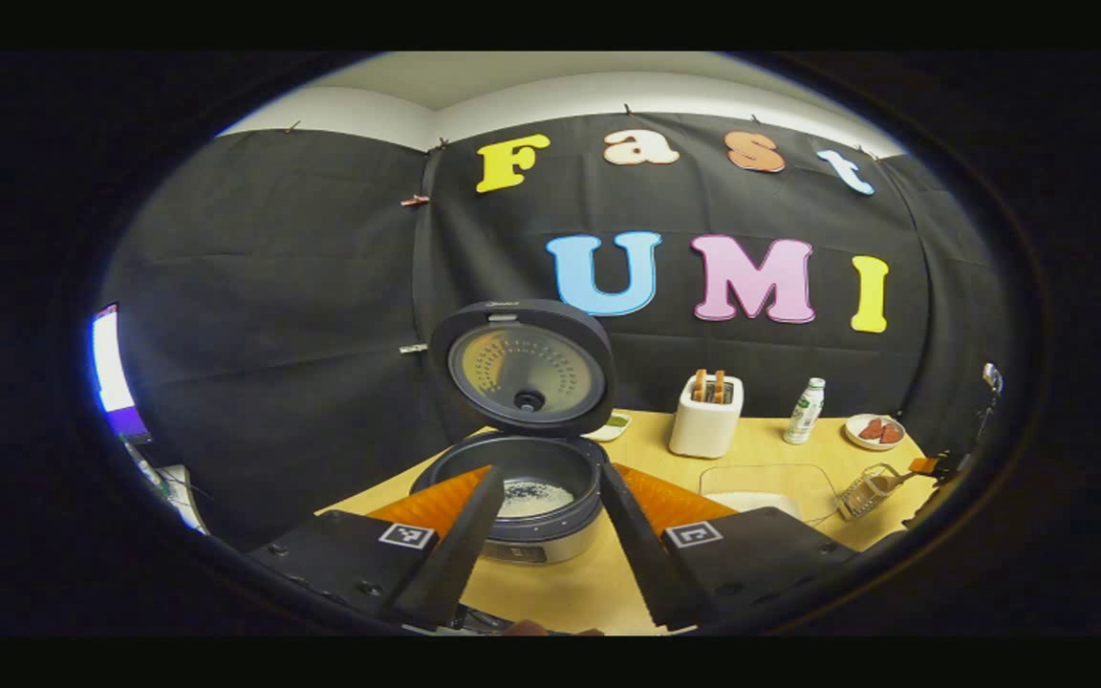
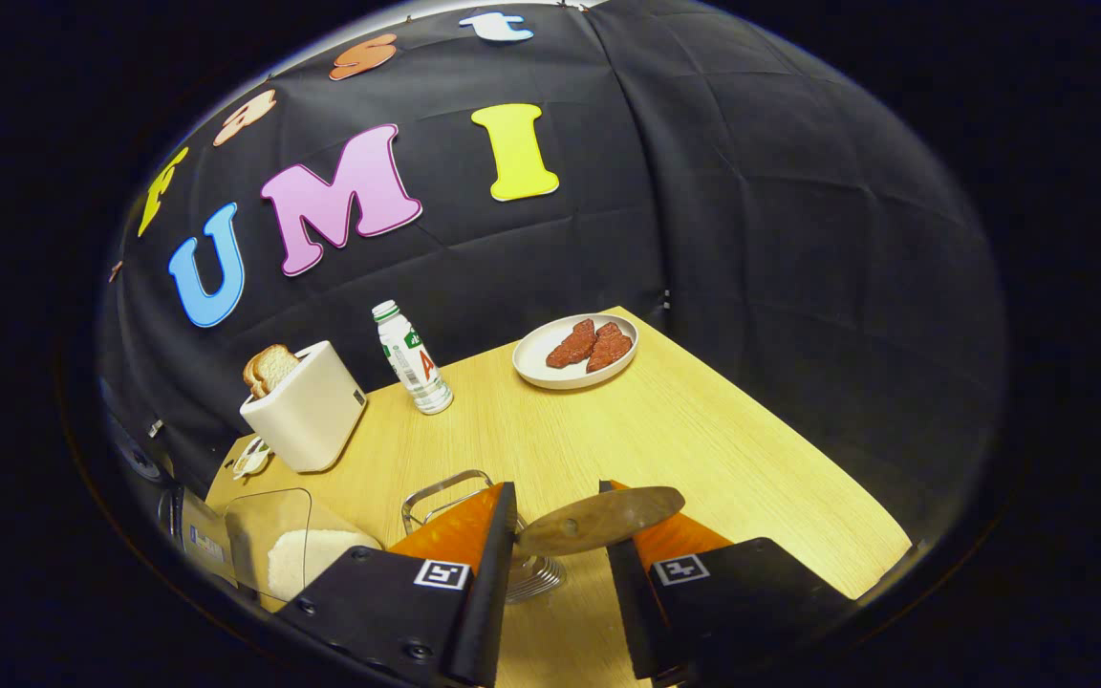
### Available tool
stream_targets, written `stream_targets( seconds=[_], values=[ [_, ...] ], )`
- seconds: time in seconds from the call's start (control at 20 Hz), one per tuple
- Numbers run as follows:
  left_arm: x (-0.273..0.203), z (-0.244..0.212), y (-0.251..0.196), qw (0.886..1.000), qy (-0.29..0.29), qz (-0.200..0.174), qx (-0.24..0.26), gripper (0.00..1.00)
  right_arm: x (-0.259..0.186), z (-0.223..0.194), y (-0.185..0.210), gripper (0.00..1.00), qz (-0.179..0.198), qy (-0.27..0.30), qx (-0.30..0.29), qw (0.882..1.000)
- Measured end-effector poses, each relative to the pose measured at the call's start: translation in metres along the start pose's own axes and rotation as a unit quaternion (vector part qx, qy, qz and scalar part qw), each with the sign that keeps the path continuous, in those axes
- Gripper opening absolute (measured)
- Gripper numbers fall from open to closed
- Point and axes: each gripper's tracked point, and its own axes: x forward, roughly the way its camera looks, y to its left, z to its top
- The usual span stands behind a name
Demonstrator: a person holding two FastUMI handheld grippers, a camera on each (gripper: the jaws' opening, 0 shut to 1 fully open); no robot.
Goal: Close the left gripper, press the button to open the rice cooker; take a wooden spoon from the chopstick holder with the right hand, scoop a spoonful of rice and pour it into the rice cooker, then put the wooden spoon back into the chopstick holder.
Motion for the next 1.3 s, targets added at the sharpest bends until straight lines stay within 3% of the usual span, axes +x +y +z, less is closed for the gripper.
stream_targets(
  seconds=[0.1,0.15,0.3,0.35,0.5,0.6,0.65,0.9,1.0,1.05,1.3],
  values=[
    [0.000,0.001,0.001,1.000,-0.002,0.000,0.001,0.73,-0.002,-0.001,0.006,0.55,0.007,0.000,0.002,1.000],
    [0.000,0.001,0.001,1.000,-0.002,0.001,0.000,0.73,-0.002,0.002,0.009,0.45,0.013,-0.001,0.005,1.000],
    [-0.002,0.000,0.008,1.000,-0.002,0.005,-0.001,0.73,-0.010,0.004,0.026,0.35,0.030,-0.006,-0.004,1.000],
    [-0.002,0.000,0.010,1.000,-0.002,0.008,0.000,0.74,-0.012,0.004,0.034,0.24,0.036,-0.009,-0.014,0.999],
    [-0.006,0.005,0.018,1.000,-0.013,0.011,0.008,0.73,-0.016,0.005,0.050,0.23,0.040,-0.022,-0.040,0.998],
    [-0.007,0.009,0.024,0.999,-0.022,0.014,0.018,0.73,-0.020,0.017,0.057,0.14,0.036,-0.042,-0.039,0.998],
    [-0.009,0.011,0.026,0.999,-0.027,0.014,0.019,0.73,-0.022,0.024,0.060,0.19,0.037,-0.048,-0.040,0.997],
    [-0.013,0.014,0.036,0.999,-0.038,0.009,0.018,0.73,-0.037,0.060,0.076,0.19,0.036,-0.092,-0.050,0.994],
    [-0.012,0.014,0.040,0.999,-0.034,0.005,0.009,0.73,-0.049,0.082,0.082,0.14,0.027,-0.124,-0.051,0.991],
    [-0.012,0.017,0.044,0.999,-0.036,0.004,0.002,0.73,-0.055,0.089,0.089,0.19,0.028,-0.131,-0.051,0.990],
    [-0.009,0.020,0.055,0.999,-0.048,0.001,0.003,0.73,-0.082,0.099,0.149,0.18,0.079,-0.137,-0.047,0.986]
  ],
)
